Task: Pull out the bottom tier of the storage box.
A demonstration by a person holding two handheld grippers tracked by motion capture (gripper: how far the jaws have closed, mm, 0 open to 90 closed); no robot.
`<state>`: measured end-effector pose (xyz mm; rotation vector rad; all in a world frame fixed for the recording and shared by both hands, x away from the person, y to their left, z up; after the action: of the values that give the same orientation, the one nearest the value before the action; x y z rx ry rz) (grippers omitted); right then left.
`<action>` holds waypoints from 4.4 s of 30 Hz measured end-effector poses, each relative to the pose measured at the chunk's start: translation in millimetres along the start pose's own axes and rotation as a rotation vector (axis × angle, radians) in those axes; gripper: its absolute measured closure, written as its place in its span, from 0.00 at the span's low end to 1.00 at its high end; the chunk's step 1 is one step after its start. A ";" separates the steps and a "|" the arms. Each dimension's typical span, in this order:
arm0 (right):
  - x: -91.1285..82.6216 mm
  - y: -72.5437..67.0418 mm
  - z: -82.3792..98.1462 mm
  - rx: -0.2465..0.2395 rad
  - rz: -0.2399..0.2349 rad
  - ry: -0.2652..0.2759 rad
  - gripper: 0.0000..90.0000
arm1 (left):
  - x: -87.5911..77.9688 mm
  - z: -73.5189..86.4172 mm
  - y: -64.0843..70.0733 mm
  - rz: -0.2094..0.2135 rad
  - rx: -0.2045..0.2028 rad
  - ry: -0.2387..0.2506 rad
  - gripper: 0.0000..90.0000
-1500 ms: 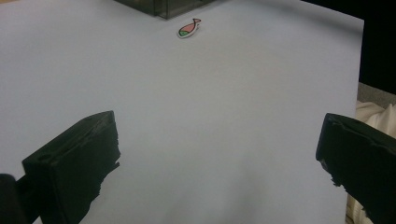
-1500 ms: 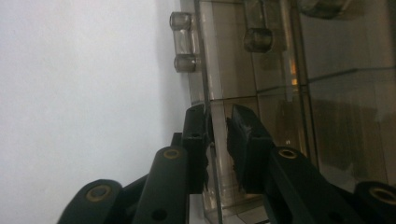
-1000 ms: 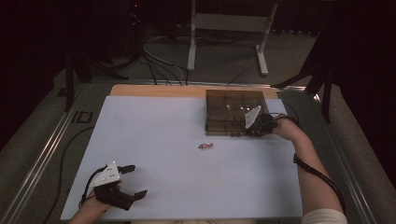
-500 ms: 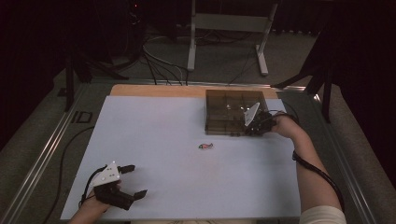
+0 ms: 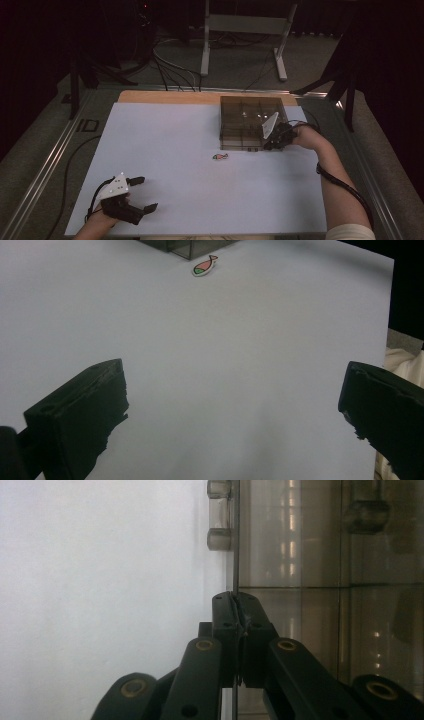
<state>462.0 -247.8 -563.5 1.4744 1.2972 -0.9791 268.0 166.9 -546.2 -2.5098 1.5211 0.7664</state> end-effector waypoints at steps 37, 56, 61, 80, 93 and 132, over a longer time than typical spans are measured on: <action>-3.9 -29.3 4.9 -0.042 -0.019 0.025 0.98 | -0.4 -0.2 0.6 0.000 0.003 0.000 0.00; -2.0 -24.3 4.3 -0.016 0.027 0.039 0.98 | -0.5 -0.2 0.7 0.000 0.006 -0.001 0.00; -1.7 -24.5 4.2 -0.016 0.033 0.045 0.97 | -0.1 -0.1 0.7 0.001 0.005 -0.002 0.00; -12.3 -20.4 -6.3 0.129 0.098 0.069 0.59 | -0.5 -0.3 0.5 0.002 0.005 0.000 0.00; -23.7 -19.6 -21.3 0.365 0.160 0.253 0.15 | -0.5 -0.9 0.8 0.004 0.007 0.002 0.00; -32.7 -76.2 -16.2 0.697 0.371 0.479 0.12 | -0.2 -1.2 0.8 0.019 0.012 0.004 0.00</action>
<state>382.1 -238.6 -537.7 2.5033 0.9609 -0.8946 267.7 166.2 -544.9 -2.4934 1.5481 0.7526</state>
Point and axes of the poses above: each handheld gripper's, and its own axes: x roughly forward along the jaws, z roughly out of its underside, y roughly to its right, the point moved 9 cm from there along x, roughly forward along the jaws, and after that the axes turned 4 degrees about z, right-handed, at the moved point
